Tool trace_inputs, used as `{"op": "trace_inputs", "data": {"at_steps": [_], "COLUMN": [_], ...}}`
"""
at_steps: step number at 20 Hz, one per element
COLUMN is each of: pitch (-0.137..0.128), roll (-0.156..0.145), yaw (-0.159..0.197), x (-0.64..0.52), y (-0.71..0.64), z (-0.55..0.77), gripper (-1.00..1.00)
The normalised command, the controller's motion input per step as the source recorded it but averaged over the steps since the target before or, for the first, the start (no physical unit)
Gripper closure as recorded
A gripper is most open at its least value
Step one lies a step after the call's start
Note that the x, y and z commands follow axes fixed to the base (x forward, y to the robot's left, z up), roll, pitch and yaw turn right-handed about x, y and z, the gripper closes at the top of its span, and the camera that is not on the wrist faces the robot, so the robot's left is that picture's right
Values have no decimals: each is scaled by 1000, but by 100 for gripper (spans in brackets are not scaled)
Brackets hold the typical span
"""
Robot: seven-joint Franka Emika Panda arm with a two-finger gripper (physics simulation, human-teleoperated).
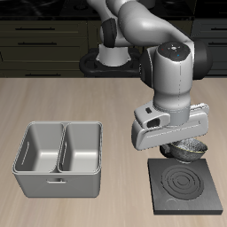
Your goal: Place the black bowl on the flat stove
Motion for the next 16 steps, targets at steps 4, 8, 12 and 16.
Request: {"op": "trace_inputs", "data": {"at_steps": [4,8,12,16], "pitch": [11,17,26,17], "roll": [0,1,3,-7], "yaw": [5,29,34,22], "x": [-12,2,41,45], "y": [14,6,48,-8], "z": [-94,-166,-218,-180], "gripper": [100,100,100,100]}}
